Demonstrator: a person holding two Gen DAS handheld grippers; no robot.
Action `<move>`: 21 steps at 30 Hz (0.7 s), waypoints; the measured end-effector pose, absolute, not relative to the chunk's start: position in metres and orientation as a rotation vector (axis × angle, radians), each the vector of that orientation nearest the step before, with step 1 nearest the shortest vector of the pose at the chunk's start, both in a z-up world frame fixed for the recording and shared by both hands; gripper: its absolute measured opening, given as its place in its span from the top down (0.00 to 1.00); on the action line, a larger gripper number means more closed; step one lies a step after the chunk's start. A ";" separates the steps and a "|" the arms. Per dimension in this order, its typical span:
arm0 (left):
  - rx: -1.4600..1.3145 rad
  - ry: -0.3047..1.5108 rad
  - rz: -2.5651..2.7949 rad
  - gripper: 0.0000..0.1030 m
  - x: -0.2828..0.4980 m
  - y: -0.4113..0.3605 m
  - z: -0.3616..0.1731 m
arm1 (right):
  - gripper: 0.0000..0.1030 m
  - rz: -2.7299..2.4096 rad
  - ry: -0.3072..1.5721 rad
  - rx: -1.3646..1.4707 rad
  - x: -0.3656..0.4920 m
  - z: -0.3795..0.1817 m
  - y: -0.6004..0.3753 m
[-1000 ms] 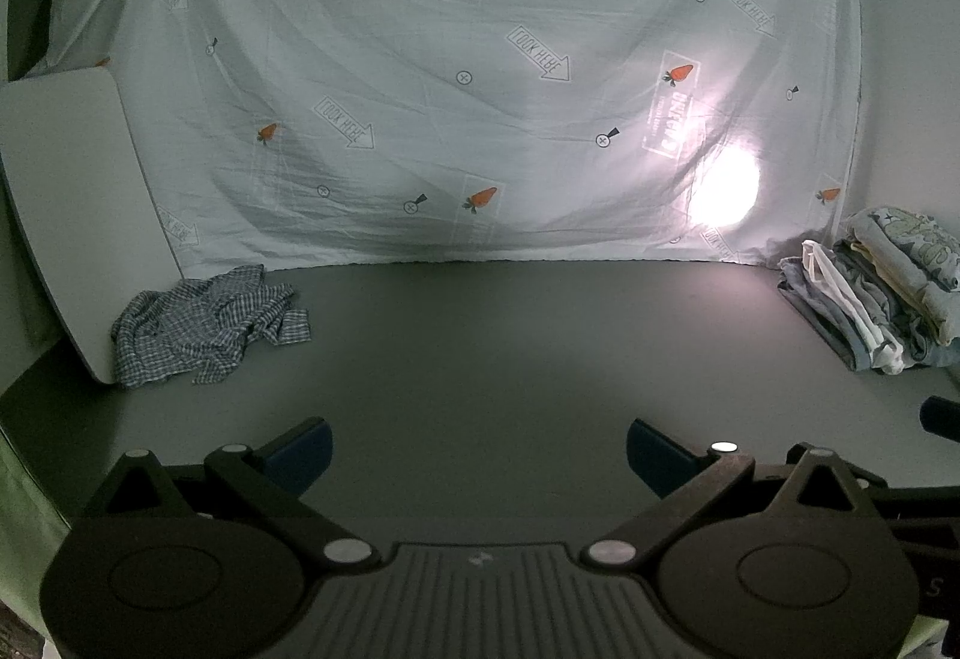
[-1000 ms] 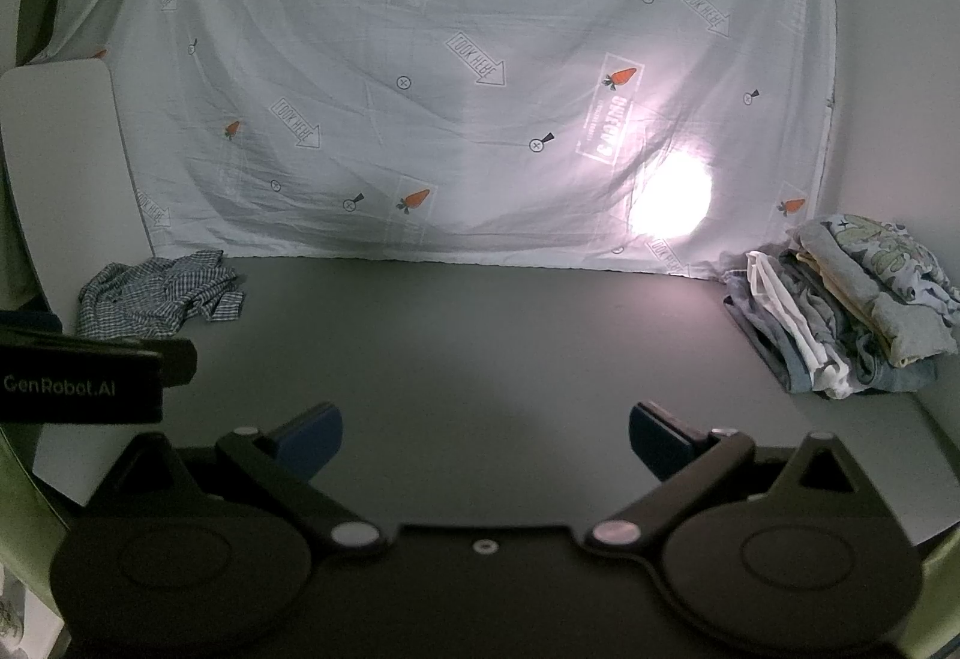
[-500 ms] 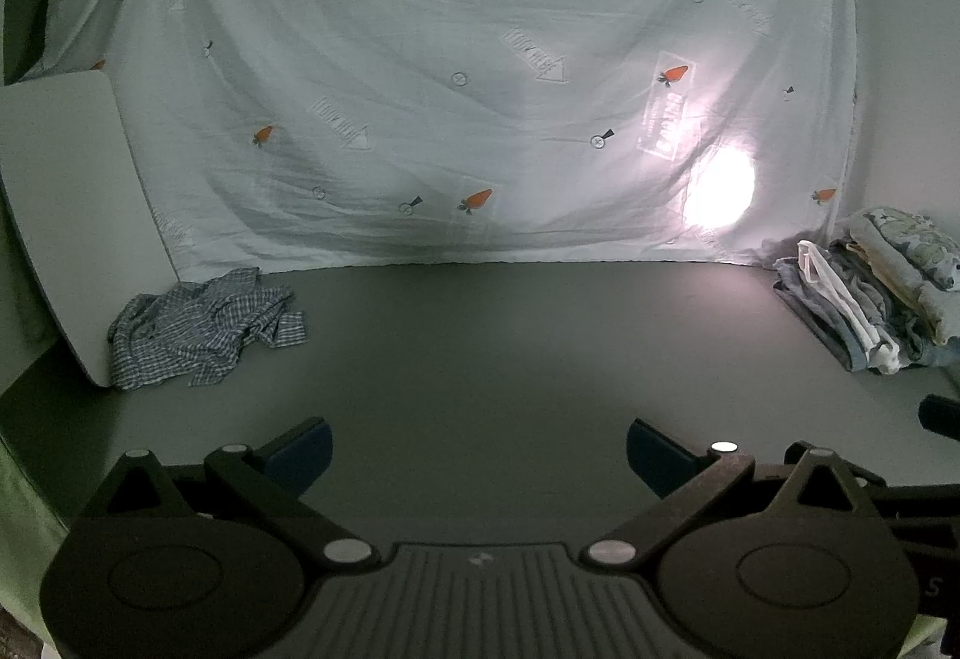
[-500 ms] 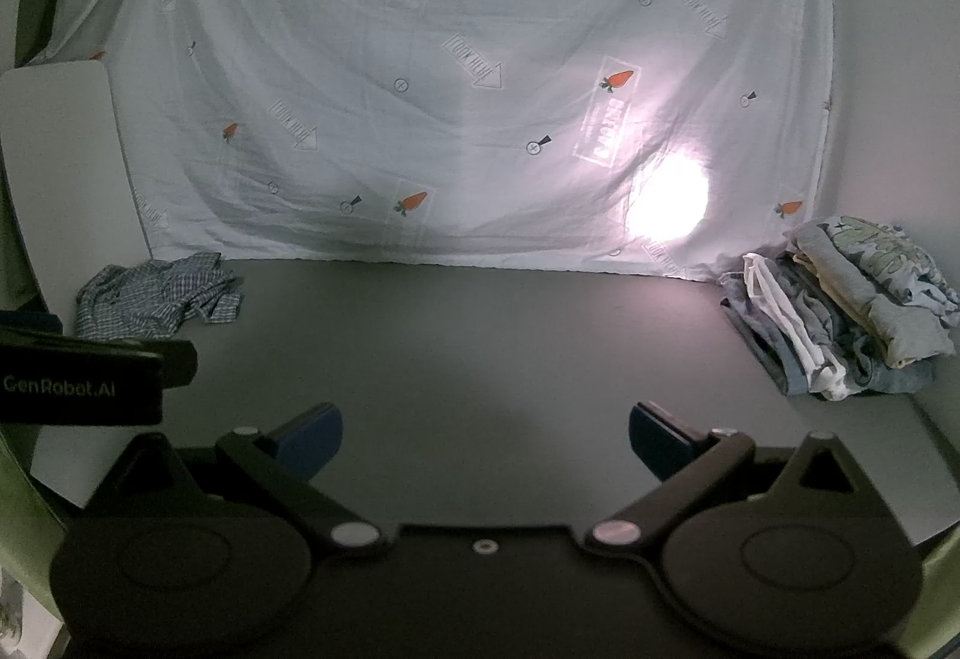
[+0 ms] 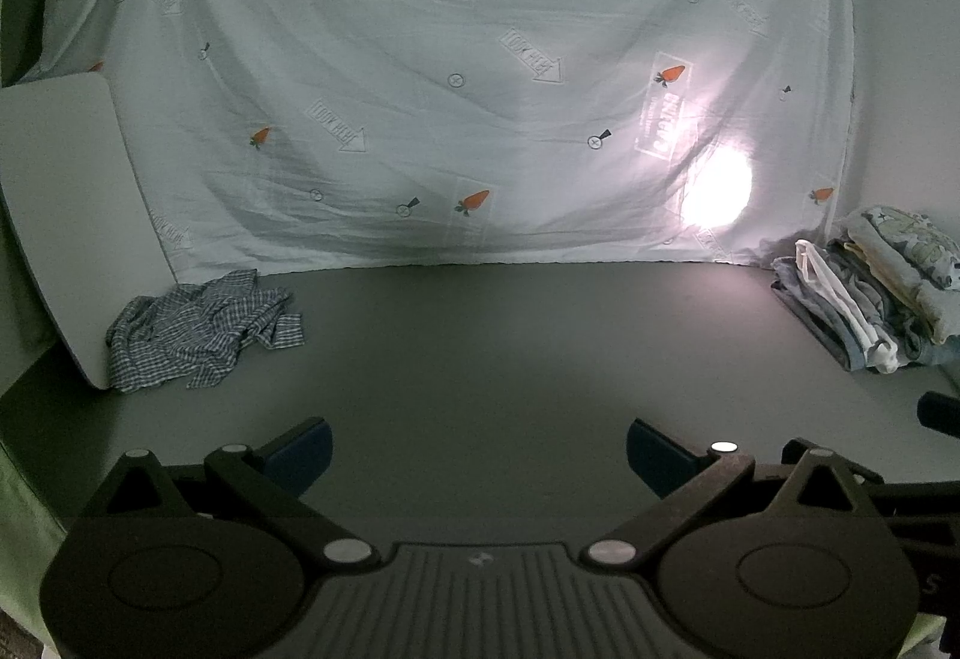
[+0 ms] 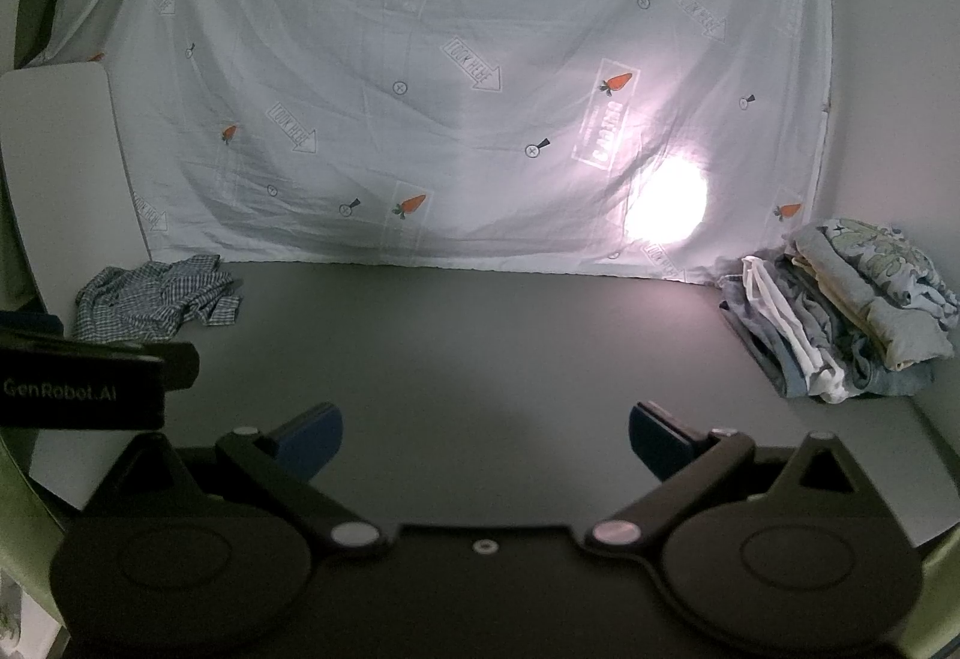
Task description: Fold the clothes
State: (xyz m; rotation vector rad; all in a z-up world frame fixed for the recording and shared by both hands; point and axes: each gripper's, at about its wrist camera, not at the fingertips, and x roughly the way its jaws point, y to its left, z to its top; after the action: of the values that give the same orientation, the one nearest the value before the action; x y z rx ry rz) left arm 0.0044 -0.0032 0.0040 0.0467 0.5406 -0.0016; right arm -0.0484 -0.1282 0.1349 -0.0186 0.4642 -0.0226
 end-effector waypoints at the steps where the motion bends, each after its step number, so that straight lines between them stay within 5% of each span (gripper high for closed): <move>1: 0.047 0.541 -0.002 0.00 0.005 -0.003 0.004 | 0.00 -0.023 0.465 -0.019 -0.048 0.135 -0.128; 21: 0.021 0.556 -0.009 0.00 0.007 -0.003 0.000 | 0.00 -0.042 0.466 -0.006 -0.045 0.134 -0.124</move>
State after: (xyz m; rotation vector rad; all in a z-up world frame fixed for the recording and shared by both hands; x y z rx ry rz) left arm 0.0074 -0.0031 -0.0004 0.0205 0.5561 -0.0092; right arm -0.0452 -0.1236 0.1344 -0.0064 0.4656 -0.0418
